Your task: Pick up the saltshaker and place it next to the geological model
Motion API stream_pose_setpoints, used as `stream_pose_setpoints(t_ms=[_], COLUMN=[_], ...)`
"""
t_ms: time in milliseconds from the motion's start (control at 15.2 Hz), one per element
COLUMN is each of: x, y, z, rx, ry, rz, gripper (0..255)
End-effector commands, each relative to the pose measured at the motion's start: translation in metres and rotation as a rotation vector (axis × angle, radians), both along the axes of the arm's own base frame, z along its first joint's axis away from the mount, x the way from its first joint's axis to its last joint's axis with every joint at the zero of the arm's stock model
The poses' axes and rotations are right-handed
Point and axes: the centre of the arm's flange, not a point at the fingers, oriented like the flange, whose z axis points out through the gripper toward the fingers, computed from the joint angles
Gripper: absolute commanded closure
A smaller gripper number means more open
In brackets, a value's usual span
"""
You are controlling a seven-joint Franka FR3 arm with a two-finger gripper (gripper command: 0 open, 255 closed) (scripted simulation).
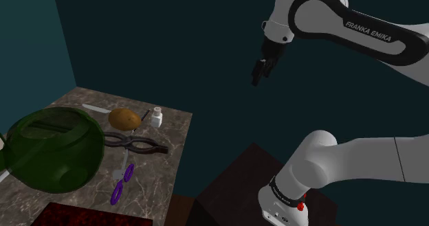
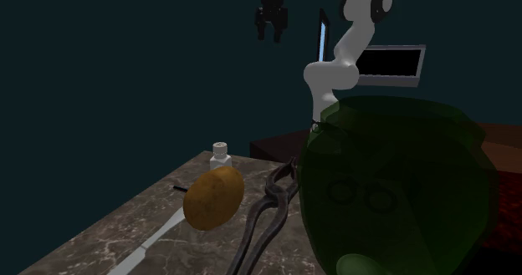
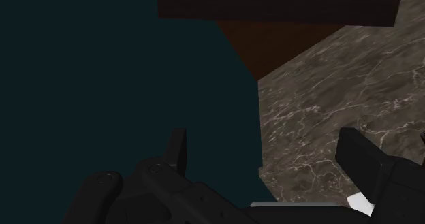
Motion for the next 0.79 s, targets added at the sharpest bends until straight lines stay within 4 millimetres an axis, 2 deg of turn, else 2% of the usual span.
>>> stream_pose_setpoints(t_ms=[0,726], x=[0.0,0.092], y=[0.0,0.084], z=[0.0,-0.073], rx=[0.0,0.014], ry=[0.0,-0.001], rz=[0.0,-0.059], gripper=[0,0])
